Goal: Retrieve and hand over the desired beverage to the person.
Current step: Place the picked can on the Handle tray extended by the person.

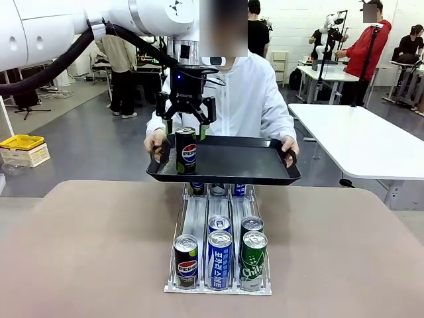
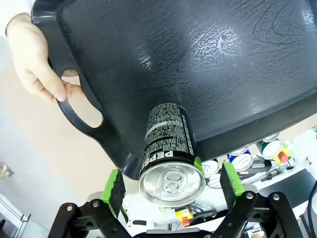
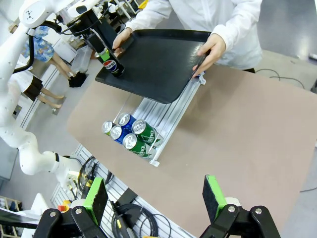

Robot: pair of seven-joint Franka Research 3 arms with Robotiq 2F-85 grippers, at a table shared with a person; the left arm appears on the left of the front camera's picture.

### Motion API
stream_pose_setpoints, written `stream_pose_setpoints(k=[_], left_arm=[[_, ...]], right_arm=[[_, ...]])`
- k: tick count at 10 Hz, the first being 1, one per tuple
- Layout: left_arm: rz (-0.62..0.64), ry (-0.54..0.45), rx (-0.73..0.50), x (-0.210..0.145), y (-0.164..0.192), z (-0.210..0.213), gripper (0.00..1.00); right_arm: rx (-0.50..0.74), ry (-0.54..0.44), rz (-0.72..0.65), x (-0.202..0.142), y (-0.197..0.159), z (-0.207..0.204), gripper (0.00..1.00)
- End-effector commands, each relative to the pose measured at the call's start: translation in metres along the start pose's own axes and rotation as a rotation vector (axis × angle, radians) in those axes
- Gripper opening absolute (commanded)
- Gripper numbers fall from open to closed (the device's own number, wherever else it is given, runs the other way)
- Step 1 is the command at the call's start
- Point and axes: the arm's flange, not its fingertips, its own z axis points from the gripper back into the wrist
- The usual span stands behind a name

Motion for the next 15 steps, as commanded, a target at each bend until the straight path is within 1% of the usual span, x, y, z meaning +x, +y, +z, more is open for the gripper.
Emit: stream_pose_setpoints(k=[1, 2, 3, 4, 5, 6, 7, 9, 10, 11, 13, 15], left_arm=[[0.027, -0.018, 0.044, -0.005, -0.005, 0.024, 1.00], [-0.010, -0.057, 0.044, -0.025, -0.011, 0.045, 1.00], [-0.076, -0.108, 0.029, -0.056, -0.018, 0.069, 1.00], [-0.108, -0.159, 0.019, -0.085, -0.022, 0.089, 1.00], [-0.133, -0.209, 0.021, -0.114, -0.024, 0.106, 1.00], [-0.165, -0.238, 0.026, -0.145, -0.024, 0.116, 1.00], [-0.200, -0.268, 0.027, -0.174, -0.015, 0.114, 1.00], [-0.257, -0.379, 0.036, -0.222, 0.011, 0.090, 1.00], [-0.285, -0.410, 0.015, -0.239, 0.027, 0.081, 1.00], [-0.285, -0.449, -0.007, -0.258, 0.037, 0.071, 1.00], [-0.262, -0.432, -0.045, -0.268, 0.050, 0.061, 1.00], [-0.229, -0.422, -0.081, -0.266, 0.060, 0.063, 1.00]], right_arm=[[0.023, -0.008, 0.011, 0.002, -0.001, -0.001, 1.00], [0.023, -0.008, 0.011, 0.002, -0.001, -0.001, 1.00], [0.023, -0.008, 0.011, 0.002, -0.001, -0.001, 1.00], [0.023, -0.008, 0.011, 0.002, -0.001, -0.001, 1.00], [0.023, -0.008, 0.011, 0.002, -0.001, -0.001, 1.00], [0.023, -0.008, 0.011, 0.002, -0.001, -0.001, 1.00], [0.023, -0.008, 0.011, 0.002, -0.001, -0.001, 1.00], [0.023, -0.008, 0.011, 0.002, -0.001, -0.001, 1.00], [0.023, -0.008, 0.011, 0.002, -0.001, -0.001, 1.00], [0.023, -0.008, 0.011, 0.002, -0.001, -0.001, 1.00], [0.023, -0.008, 0.011, 0.002, -0.001, -0.001, 1.00], [0.023, -0.008, 0.011, 0.002, -0.001, -0.001, 1.00]])
